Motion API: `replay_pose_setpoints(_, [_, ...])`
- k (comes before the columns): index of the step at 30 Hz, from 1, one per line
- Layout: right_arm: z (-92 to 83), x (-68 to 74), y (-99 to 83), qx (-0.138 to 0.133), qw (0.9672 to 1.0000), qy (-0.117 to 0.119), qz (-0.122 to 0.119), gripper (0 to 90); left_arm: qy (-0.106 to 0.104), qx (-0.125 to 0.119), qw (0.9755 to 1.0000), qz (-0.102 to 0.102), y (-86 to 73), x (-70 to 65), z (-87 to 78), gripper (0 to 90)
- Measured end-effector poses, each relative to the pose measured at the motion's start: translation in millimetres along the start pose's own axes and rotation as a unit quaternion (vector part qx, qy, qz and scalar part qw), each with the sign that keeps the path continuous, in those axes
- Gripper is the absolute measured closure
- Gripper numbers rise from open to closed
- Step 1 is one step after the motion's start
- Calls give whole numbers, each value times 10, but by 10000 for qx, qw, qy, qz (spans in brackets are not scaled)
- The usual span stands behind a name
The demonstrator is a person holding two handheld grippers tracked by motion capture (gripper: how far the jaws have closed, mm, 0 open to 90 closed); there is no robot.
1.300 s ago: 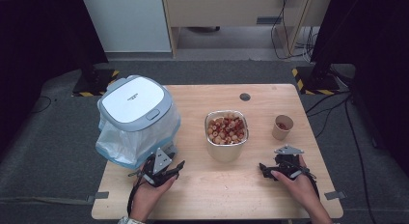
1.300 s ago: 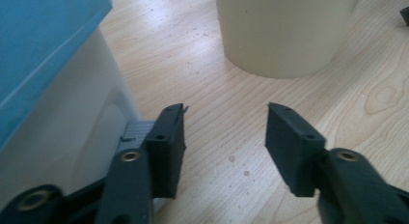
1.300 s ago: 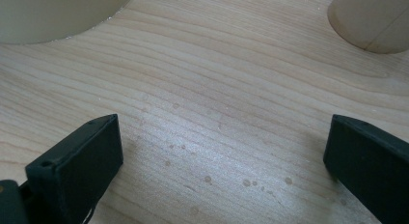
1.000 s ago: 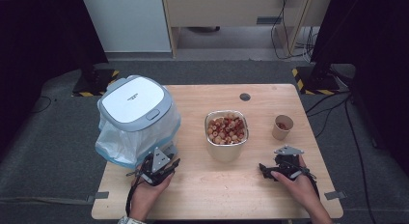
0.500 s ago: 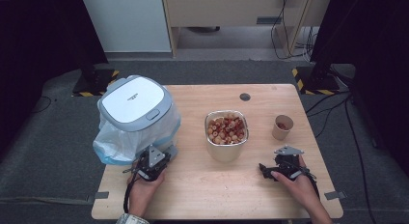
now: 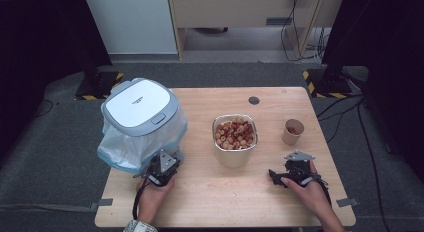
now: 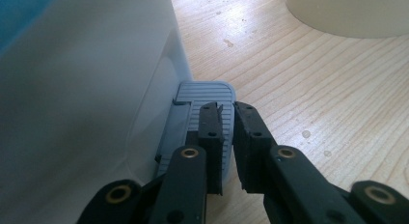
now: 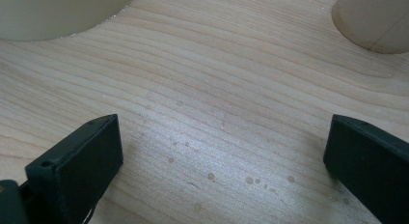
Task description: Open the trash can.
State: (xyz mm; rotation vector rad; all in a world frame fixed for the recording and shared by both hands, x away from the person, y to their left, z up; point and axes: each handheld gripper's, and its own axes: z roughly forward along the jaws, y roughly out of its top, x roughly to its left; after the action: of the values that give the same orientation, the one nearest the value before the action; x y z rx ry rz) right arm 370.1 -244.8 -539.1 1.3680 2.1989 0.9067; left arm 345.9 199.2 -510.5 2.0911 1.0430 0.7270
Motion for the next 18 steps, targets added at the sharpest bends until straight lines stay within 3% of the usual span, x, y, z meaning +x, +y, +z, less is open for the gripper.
replay_pose_setpoints(4, [-1, 1, 1, 5, 10000, 3, 12, 6, 16, -86, 10000, -7, 7, -3, -5, 814])
replay_pose_setpoints(13, [-2, 1, 0, 3, 10000, 3, 5, 6, 139, -9, 9998, -154, -15, 63, 5, 886])
replay_pose_setpoints(18, [-2, 1, -1, 2, 10000, 2, 5, 6, 231, 10, 9997, -116, -34, 41, 12, 893])
